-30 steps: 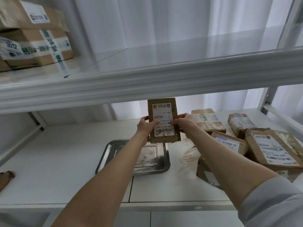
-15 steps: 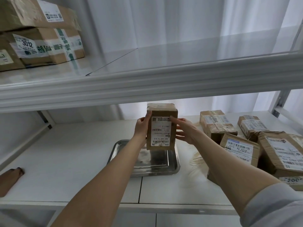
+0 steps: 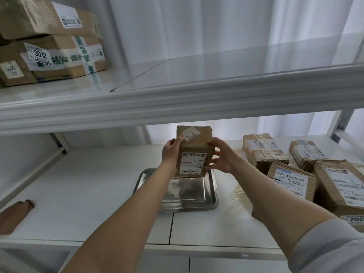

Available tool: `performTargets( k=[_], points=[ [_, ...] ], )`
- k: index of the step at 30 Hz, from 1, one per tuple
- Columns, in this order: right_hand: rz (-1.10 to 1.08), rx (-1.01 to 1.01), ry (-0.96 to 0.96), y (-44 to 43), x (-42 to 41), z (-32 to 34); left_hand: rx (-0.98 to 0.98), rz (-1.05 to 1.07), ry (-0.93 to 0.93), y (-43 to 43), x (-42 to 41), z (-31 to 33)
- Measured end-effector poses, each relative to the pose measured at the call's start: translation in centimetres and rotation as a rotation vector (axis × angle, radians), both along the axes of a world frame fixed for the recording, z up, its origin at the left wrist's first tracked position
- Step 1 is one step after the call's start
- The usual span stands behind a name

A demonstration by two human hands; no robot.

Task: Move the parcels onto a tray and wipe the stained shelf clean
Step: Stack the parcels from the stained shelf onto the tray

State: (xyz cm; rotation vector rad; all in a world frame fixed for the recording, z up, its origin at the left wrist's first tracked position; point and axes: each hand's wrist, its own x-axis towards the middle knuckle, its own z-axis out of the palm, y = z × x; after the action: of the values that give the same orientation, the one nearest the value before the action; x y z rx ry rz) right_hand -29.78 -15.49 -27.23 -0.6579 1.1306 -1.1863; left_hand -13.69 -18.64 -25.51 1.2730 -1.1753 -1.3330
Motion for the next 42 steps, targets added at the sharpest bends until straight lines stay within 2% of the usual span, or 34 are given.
performTargets(
  k=[10, 15, 21, 26, 29, 32, 35, 42],
  points=[
    [-0.029, -0.064, -0.015, 0.3, 0.2, 0.1, 0.017, -0.016, 0.124, -0.2, 0.1, 0.5],
    [-0.077, -0.015, -0.080, 0.6, 0.1, 0.7, 0.047, -0.006, 0.124, -0.1, -0.1, 0.5],
    [-0.166, 0.091, -0.047, 0.8, 0.2, 0.8, 0.093, 0.012, 0.145, 0.0, -0.3, 0.3],
    [-0.220, 0.101, -0.192, 1.1, 0.1, 0.3, 0.024, 0.153, 0.117, 0.1, -0.7, 0.0],
    [-0.241, 0.099, -0.283, 1.3, 0.1, 0.0, 0.079, 0.211, 0.117, -0.6, -0.6, -0.6],
    [-0.256, 0.099, -0.393, 1.3, 0.1, -0.6, 0.173, 0.129, 0.200, -0.7, -0.5, -0.6],
    [-0.292, 0.109, -0.386, 1.3, 0.1, -1.3, 0.223, 0.002, 0.324, 0.1, -0.5, -0.4],
    [-0.258, 0.133, -0.289, 1.1, -0.7, -2.4, 0.221, -0.063, 0.249, 0.0, -0.4, -0.5]
  ],
)
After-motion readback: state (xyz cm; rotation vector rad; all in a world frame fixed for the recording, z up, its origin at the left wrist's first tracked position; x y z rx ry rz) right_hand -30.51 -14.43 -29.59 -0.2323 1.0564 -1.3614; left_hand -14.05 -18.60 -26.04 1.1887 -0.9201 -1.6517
